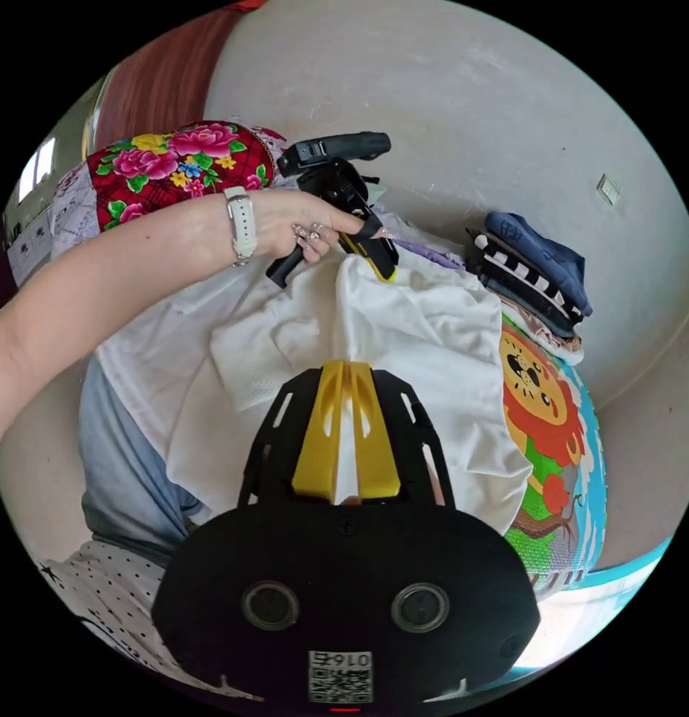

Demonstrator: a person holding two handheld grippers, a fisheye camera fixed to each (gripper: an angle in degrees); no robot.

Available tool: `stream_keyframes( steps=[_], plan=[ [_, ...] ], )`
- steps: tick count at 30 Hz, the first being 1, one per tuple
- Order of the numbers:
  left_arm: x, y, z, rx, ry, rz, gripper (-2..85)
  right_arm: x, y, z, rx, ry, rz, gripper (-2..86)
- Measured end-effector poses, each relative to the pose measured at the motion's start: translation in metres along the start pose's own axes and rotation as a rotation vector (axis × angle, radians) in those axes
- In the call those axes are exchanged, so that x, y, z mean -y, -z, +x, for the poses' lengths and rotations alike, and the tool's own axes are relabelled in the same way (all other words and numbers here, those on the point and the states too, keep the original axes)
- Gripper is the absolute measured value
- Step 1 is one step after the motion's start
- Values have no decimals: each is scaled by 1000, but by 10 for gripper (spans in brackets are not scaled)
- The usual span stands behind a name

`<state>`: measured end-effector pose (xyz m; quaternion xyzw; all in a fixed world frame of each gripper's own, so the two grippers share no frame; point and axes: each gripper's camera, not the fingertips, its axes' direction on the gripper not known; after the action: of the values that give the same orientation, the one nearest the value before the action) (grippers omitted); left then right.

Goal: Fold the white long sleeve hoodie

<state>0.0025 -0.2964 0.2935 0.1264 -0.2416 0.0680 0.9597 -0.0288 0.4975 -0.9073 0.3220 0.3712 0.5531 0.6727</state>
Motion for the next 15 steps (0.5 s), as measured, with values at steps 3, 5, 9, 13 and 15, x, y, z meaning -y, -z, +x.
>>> stream_keyframes(
  steps=[3,5,9,13,15],
  plan=[
    [25,34,-6,-244,11,105,-9,2,27,11,-94,-83,75,6],
    [36,53,-10,-446,3,199,-9,11,46,8,-242,-131,131,4],
    [49,56,-32,-552,-15,216,-8,30,48,-31,-470,-57,164,3],
    [35,31,-88,-338,197,57,4,52,-18,-100,-630,219,-71,7],
    [19,46,-111,-279,251,87,53,54,-40,-115,-627,282,-150,11]
  ],
)
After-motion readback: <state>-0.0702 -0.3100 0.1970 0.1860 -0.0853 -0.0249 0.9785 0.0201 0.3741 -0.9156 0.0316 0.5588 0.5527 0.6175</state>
